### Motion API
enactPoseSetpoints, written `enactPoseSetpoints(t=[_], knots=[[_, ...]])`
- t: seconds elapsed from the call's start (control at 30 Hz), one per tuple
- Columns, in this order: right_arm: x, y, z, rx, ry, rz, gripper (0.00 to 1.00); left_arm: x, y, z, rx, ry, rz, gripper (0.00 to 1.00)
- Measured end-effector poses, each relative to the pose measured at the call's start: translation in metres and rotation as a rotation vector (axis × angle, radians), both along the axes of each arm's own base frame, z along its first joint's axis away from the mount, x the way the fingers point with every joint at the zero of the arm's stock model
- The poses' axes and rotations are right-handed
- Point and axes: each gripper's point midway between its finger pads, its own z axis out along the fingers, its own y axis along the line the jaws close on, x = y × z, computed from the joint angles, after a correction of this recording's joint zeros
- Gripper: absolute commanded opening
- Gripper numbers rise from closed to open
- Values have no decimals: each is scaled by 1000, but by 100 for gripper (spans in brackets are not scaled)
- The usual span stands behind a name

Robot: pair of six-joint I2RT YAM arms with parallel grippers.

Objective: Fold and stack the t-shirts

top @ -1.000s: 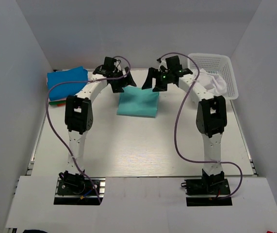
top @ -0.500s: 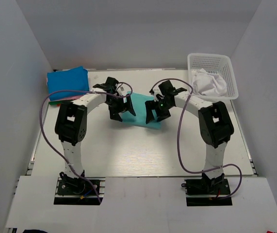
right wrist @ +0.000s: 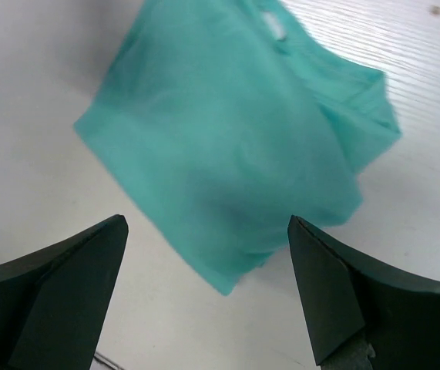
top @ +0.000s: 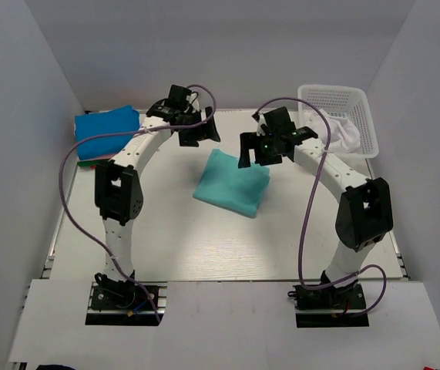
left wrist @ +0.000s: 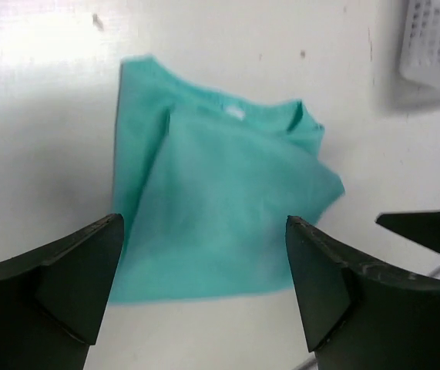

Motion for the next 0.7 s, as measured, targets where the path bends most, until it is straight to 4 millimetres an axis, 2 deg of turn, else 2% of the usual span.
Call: enactPoseSetpoints(t=[0.07,0.13,0.23,0.37,0.53,0.63,0.67,0.7], knots=[[10,-10,-9,-23,20,-68,90,23,-8,-8,4,-28,-12,93],[16,-23,-22,-47,58,-133,90,42,-17,-25,14,-32,-30,88],[22,-41,-37,-72,100,-195,90,55,-28,-50,23,-21,-53,83],[28,-55,-50,-79,135,-225,90,55,-42,-83,31,20,-83,73],[29,-58,-67,-74,185,-219,89,50,-52,-107,35,63,-110,69],[27,-56,-76,-59,216,-204,84,46,-55,-109,19,79,-123,51],[27,-55,-78,-55,226,-200,82,46,-57,-109,12,80,-125,48],[26,-54,-80,-49,234,-193,76,45,-57,-110,9,81,-129,43]])
